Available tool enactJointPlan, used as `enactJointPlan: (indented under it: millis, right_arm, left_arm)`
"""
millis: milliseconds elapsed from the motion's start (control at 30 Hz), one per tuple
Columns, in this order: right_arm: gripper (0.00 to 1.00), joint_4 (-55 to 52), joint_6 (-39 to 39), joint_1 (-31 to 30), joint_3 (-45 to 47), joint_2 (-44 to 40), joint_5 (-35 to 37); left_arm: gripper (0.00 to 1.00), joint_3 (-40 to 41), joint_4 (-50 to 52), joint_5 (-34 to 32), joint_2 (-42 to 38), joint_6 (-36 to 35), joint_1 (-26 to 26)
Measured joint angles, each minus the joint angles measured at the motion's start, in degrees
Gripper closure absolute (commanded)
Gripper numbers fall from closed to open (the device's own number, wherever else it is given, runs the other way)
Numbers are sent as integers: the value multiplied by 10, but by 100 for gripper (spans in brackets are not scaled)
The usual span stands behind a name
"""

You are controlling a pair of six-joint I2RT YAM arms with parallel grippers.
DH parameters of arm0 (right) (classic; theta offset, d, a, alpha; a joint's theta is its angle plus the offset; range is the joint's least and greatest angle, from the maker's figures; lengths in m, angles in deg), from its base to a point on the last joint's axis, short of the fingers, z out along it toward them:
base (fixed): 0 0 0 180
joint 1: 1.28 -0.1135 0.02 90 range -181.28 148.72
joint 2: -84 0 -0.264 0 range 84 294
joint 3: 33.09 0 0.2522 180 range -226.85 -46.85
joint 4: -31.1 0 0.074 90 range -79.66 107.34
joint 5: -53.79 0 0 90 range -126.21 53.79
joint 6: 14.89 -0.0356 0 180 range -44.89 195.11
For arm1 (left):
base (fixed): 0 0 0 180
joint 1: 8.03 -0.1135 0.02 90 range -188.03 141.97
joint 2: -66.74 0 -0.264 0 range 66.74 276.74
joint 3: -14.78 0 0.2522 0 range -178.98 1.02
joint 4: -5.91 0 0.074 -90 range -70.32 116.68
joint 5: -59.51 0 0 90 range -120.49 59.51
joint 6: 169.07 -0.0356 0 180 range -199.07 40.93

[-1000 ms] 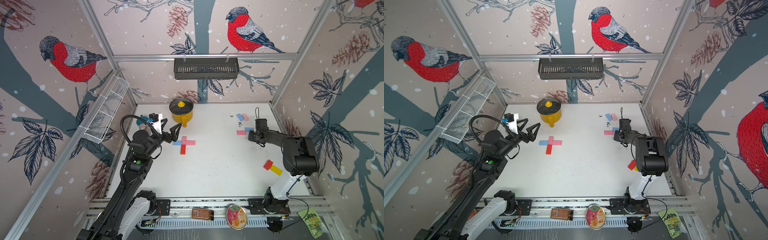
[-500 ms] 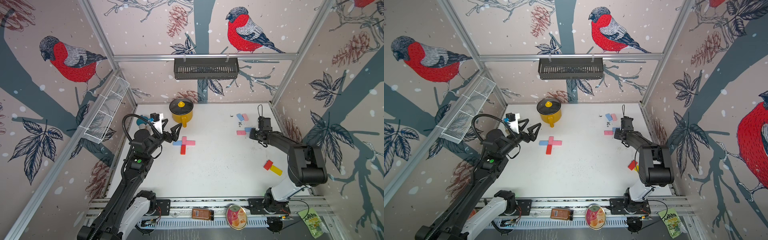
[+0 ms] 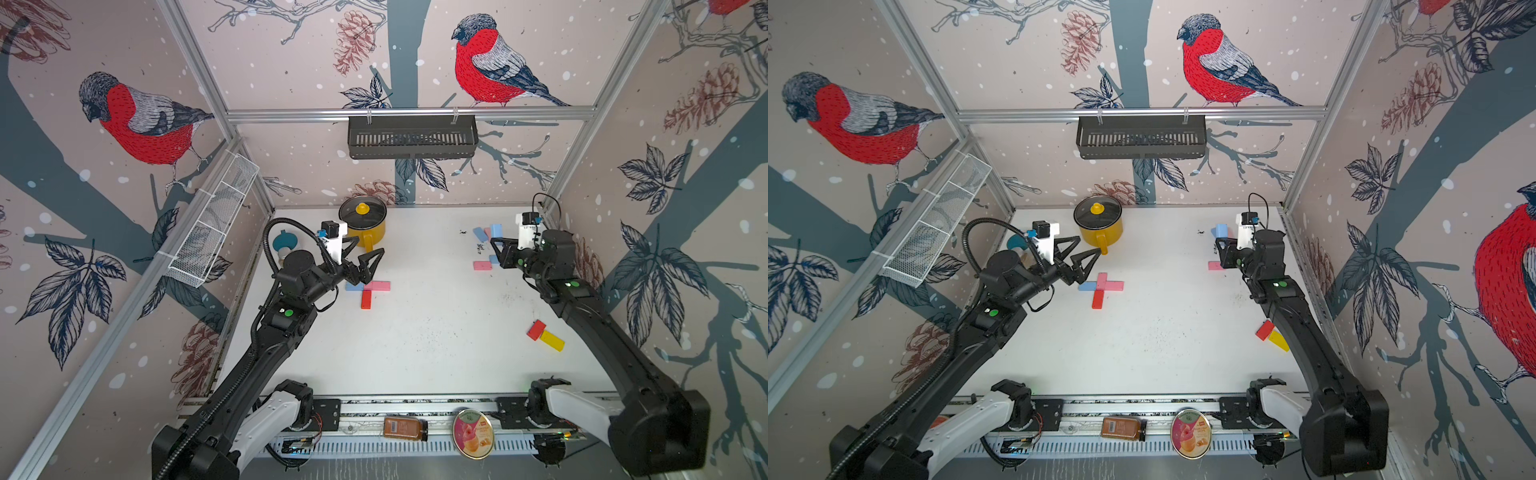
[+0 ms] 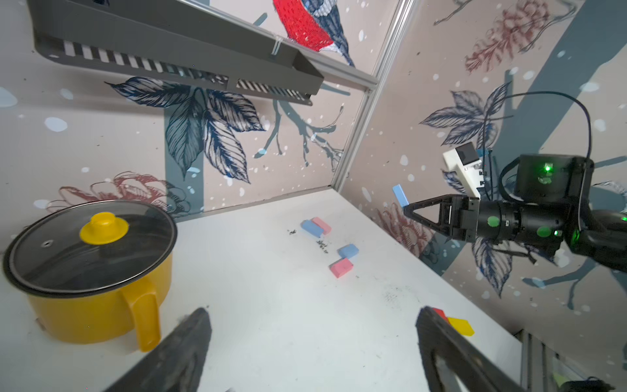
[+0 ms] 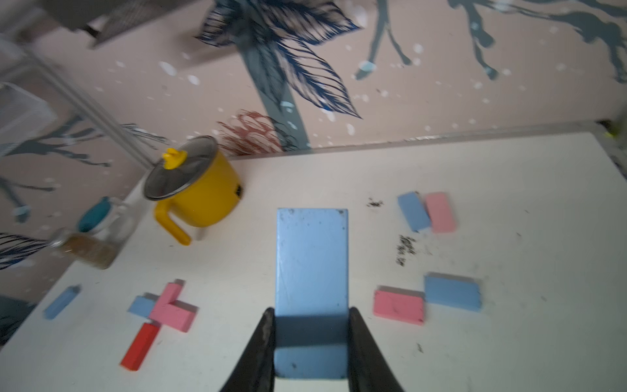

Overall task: Assemble the letter t with building blocks
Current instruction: Pick up the building block from the center of the board.

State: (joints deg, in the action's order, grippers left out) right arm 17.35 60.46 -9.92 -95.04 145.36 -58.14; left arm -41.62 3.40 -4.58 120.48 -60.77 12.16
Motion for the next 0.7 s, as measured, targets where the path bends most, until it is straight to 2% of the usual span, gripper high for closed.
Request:
enactJointPlan:
  millis: [167,367,700]
  right_arm:
    - [86,70,-10,-50,12,-42,-123]
    - [86,148,-52,-93,-5,-59,-227]
    - [84,281,-161,-115,-17,-53,-308]
  left_arm:
    - [4,11,-114,27,30,83,32]
    - [4,-59,-188,63,97,148,92]
    - [8,-126,-302,134,200,217,145]
